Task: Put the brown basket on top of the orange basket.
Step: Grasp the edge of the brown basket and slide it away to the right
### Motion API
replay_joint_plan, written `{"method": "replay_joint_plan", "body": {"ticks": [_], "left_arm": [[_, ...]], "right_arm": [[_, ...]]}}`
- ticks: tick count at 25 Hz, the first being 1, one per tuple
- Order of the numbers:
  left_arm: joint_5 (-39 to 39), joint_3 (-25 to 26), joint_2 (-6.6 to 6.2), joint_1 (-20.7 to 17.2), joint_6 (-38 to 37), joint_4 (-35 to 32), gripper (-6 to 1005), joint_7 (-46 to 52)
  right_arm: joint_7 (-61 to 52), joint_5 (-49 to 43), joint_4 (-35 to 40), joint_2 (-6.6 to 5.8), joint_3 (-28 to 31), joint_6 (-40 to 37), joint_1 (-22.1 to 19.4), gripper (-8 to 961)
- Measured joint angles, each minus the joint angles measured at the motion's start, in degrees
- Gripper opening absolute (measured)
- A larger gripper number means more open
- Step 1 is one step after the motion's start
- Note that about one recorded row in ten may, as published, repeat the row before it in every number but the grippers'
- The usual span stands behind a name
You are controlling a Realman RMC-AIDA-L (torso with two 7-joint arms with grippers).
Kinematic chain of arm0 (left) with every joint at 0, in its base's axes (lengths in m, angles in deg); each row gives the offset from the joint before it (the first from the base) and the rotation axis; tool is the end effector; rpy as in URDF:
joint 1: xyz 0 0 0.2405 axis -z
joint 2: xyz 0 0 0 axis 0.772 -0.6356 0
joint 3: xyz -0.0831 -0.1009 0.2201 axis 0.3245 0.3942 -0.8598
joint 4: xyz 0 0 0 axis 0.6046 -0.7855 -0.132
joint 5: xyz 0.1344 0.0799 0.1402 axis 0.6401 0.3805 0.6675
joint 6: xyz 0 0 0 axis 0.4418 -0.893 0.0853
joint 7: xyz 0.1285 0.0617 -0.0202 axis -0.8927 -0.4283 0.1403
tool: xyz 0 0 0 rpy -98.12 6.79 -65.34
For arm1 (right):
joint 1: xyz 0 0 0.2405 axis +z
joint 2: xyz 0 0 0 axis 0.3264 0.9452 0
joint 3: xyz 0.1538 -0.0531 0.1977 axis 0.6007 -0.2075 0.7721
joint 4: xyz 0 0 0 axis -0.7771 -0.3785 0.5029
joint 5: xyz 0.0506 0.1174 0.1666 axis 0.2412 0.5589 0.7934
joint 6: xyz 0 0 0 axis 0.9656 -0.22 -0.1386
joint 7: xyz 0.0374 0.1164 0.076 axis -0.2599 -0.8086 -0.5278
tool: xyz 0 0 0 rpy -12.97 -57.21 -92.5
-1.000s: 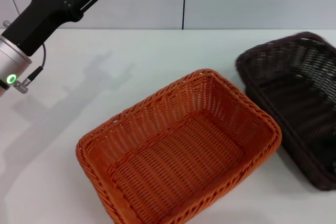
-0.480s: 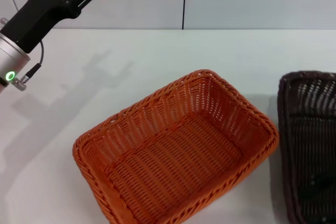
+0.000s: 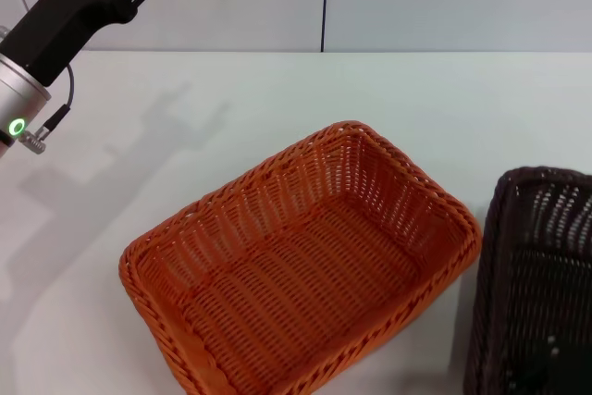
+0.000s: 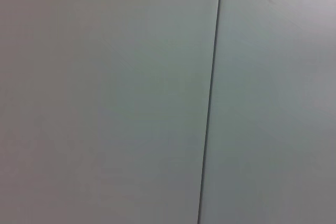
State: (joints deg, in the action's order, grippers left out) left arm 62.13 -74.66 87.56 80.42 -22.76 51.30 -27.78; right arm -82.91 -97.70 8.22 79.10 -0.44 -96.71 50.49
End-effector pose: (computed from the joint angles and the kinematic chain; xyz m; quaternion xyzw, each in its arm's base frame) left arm -0.2322 0.3878 0.0460 -0.7504 -0.1571 -0.4876 0.4177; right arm 0.2466 0.2741 0.0228 0.9863 -0.0736 0.0185 0.1468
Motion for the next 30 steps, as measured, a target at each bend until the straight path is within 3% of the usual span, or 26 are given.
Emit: {"method": "replay_joint_plan", "body": {"ticks": [3,8,9,19,24,30], "left_arm": [[-0.13,0.0,0.02,0.18,0.31,0.02,814,-0.05],[-0.21,0.0,0.11,0.36,0.54,0.03,814,-0.4],[-0.21,0.0,0.13,0.36,0.54,0.05,813,-0.46],[-0.29,-0.01,0.22,0.38,0.53,0.32,813,-0.69],[-0.35,0.0,0.19,0.46,0.52,0.42,813,-0.83],[-1.88,0.03,0.03,0.48,0.54,1.96,814,-3.03]], "right_arm": [[0.01,0.85,-0.08,0.01,-0.53,-0.46,0.13,606],[0.02,1.75,1.63,-1.25,4.13,-0.6,0.17,605],[0.08,2.58,2.88,-1.92,6.78,-0.51,0.26,605],[0.09,4.71,8.9,-4.29,20.82,4.06,3.7,603],[-1.77,4.24,9.28,-4.62,21.56,13.63,4.66,602],[-2.42,-0.36,9.99,-4.59,21.16,16.17,5.21,601]]}}
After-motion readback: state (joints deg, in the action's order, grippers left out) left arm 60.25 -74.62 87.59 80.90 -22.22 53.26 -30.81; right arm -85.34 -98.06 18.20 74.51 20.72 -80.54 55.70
